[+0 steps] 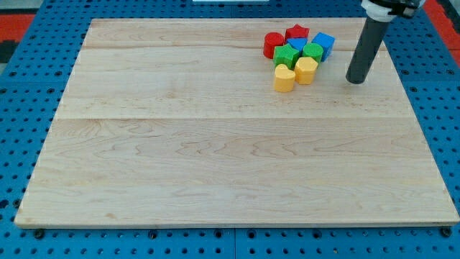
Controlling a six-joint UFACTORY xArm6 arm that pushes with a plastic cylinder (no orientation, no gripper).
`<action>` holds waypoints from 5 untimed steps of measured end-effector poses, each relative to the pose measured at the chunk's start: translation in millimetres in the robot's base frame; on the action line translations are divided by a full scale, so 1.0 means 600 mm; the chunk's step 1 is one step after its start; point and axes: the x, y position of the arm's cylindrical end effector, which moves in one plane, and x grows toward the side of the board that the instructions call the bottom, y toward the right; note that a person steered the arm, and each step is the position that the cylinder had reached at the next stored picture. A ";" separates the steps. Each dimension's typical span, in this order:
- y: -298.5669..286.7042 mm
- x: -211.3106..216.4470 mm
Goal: Separate the group of blocks
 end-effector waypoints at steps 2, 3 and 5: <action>-0.008 -0.088; 0.006 -0.163; -0.039 -0.242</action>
